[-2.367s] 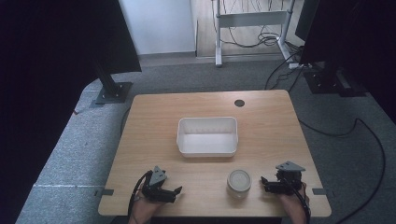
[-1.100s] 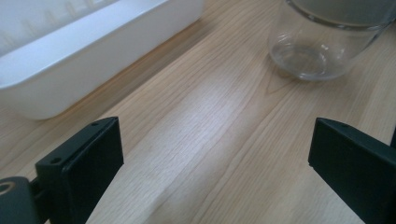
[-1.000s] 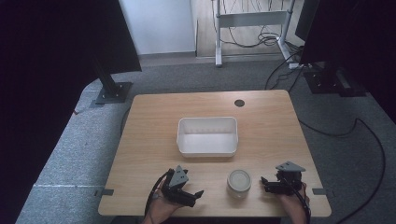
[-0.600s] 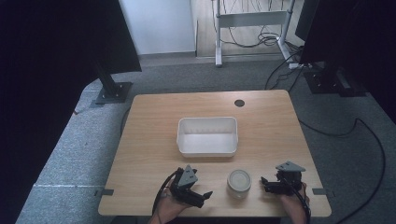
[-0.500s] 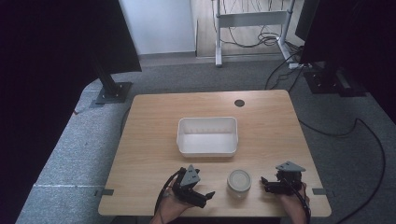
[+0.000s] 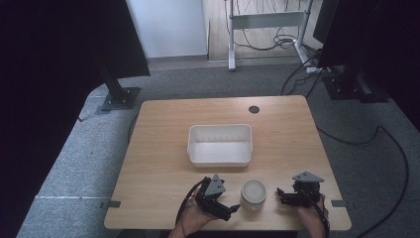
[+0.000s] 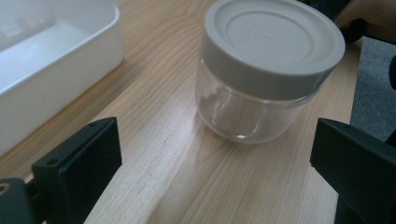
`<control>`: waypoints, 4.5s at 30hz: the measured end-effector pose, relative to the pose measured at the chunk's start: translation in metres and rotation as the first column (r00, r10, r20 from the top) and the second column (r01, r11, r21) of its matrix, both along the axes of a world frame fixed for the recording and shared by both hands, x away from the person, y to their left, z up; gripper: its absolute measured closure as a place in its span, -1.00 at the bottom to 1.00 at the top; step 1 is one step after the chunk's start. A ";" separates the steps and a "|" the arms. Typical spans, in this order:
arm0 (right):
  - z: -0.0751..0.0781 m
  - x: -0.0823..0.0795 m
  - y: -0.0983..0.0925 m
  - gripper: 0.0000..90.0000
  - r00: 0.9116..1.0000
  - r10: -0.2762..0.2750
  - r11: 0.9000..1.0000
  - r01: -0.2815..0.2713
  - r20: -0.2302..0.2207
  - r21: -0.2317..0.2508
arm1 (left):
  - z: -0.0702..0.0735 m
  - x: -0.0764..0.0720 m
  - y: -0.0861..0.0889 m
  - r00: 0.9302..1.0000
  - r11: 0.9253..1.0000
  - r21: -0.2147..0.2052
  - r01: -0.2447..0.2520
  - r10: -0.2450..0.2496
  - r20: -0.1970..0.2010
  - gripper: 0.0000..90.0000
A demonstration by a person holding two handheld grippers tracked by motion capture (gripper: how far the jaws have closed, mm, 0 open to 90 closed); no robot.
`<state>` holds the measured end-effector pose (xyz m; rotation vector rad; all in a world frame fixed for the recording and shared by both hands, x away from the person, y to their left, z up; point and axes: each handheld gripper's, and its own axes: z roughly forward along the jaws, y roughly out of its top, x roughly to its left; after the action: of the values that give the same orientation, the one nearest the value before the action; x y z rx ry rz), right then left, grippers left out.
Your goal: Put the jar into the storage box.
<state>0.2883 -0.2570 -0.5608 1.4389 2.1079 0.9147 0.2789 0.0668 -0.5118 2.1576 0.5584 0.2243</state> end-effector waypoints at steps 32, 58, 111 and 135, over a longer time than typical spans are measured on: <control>0.000 0.000 0.000 -0.92 1.000 0.001 1.000 -0.001 0.000 0.001 | -0.010 0.004 -0.061 0.998 0.997 0.050 0.065 -0.066 0.017 -0.96; 0.000 0.000 0.000 -0.92 1.000 0.002 1.000 -0.002 0.000 0.001 | -0.014 0.006 -0.086 0.997 0.993 0.117 0.028 -0.036 0.064 -0.79; 0.000 0.000 0.000 -0.92 1.000 0.002 1.000 -0.002 0.000 0.000 | 0.047 0.051 -0.022 0.996 0.996 0.089 -0.024 0.016 0.091 -0.79; 0.000 0.000 0.000 -0.92 1.000 0.002 1.000 -0.002 0.000 0.000 | 0.058 0.094 -0.002 0.988 0.990 0.059 -0.128 0.122 0.097 -0.79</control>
<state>0.2882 -0.2570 -0.5608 1.4378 2.1098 0.9155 0.3732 0.0653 -0.4536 2.1646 0.6417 0.4149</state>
